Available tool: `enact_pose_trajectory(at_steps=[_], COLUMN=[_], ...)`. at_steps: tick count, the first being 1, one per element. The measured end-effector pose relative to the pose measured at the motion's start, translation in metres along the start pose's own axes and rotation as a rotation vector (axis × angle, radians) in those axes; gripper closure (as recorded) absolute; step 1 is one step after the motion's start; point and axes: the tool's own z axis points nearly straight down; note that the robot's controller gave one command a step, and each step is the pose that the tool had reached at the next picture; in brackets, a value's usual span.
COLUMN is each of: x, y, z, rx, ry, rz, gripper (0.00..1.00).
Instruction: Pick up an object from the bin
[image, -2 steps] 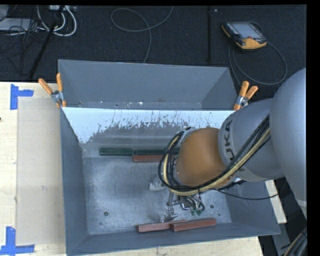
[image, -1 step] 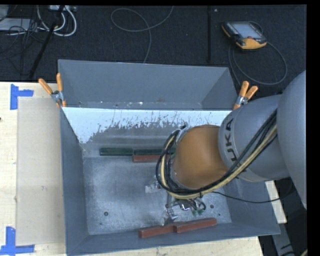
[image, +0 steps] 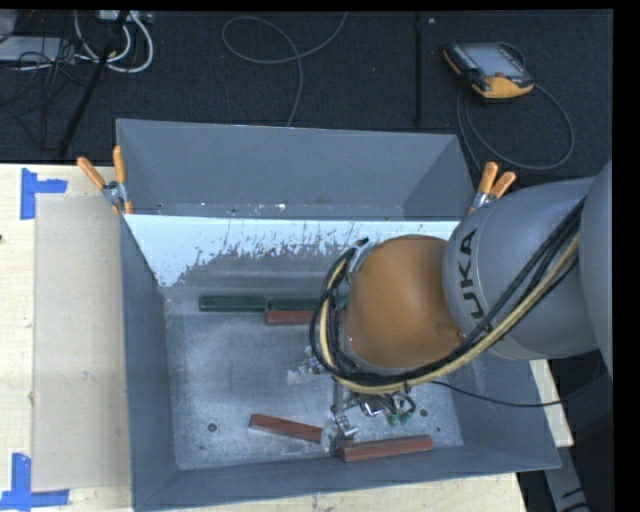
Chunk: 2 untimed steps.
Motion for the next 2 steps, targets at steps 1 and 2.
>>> enact_pose_trajectory(at_steps=[1, 2], x=[0.009, 0.006], y=[-0.046, -0.036], z=[-0.005, 0.025], rx=[-0.001, 0.005], ry=[-0.001, 0.000], rz=[-0.104, -0.173], gripper=[0.00, 0.00])
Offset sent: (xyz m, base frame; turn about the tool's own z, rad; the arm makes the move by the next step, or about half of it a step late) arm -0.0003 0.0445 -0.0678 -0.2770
